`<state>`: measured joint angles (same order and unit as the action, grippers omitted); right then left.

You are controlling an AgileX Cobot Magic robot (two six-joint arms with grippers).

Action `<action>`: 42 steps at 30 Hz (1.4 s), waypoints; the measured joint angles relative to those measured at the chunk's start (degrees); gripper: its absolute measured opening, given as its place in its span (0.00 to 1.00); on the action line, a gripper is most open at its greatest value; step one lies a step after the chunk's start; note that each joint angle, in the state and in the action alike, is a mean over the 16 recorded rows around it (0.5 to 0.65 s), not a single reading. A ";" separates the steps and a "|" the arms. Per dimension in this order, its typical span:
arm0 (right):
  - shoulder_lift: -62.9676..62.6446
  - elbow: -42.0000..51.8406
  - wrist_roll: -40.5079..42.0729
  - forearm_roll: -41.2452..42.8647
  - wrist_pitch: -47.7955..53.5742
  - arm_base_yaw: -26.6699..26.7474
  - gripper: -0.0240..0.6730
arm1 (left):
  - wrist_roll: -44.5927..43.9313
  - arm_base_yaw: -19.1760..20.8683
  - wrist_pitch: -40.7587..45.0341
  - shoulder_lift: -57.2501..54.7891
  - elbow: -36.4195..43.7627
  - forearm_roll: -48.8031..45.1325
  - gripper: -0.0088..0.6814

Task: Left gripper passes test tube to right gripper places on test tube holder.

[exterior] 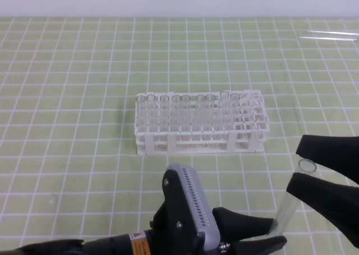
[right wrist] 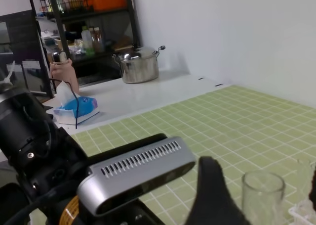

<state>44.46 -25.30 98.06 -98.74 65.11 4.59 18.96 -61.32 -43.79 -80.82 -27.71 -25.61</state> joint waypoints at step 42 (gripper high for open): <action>0.00 -0.04 -0.89 4.86 -0.17 0.00 0.19 | -1.90 -0.02 -0.77 -0.32 -0.09 0.01 0.16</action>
<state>44.46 -25.34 97.17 -93.88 64.94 4.59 17.07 -61.34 -44.56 -81.13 -27.80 -25.60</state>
